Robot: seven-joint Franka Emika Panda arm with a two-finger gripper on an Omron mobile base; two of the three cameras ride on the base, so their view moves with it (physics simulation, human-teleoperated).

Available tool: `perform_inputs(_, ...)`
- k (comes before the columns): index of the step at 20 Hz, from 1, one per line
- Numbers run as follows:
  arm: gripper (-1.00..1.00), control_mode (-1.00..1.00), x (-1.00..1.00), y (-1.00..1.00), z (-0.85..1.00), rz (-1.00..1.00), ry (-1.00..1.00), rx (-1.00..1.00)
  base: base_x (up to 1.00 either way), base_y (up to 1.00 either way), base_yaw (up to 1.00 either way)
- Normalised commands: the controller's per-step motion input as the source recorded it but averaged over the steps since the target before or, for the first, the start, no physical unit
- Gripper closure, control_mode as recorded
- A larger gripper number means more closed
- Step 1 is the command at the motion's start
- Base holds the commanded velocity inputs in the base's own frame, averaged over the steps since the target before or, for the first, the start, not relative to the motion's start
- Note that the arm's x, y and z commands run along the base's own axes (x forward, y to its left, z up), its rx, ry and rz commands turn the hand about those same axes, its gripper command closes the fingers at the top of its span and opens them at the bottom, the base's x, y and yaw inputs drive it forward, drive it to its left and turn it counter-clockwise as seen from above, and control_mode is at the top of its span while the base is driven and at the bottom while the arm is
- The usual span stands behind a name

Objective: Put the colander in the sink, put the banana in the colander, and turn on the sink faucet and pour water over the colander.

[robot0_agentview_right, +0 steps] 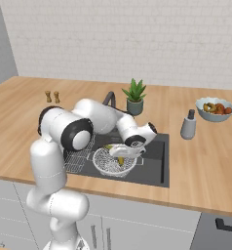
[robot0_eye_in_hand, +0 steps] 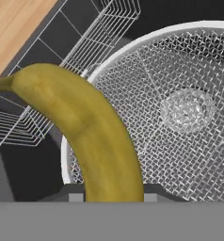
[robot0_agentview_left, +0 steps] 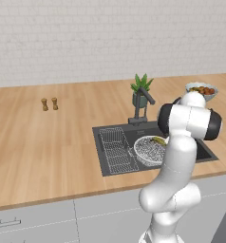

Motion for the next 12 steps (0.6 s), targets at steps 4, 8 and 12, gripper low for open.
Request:
perform_inputs(4,1.0,-1.0,0.12,0.05,-0.25,0.01,-0.05,0.02,0.0,0.0,0.0)
perform_inputs(8,1.0,-1.0,0.08,0.12,-0.25,0.0,-0.04,0.0,0.0,0.0,0.0)
perform_inputs(12,1.0,-1.0,0.02,0.14,-0.2,0.0,-0.05,0.0,0.0,0.0,0.0)
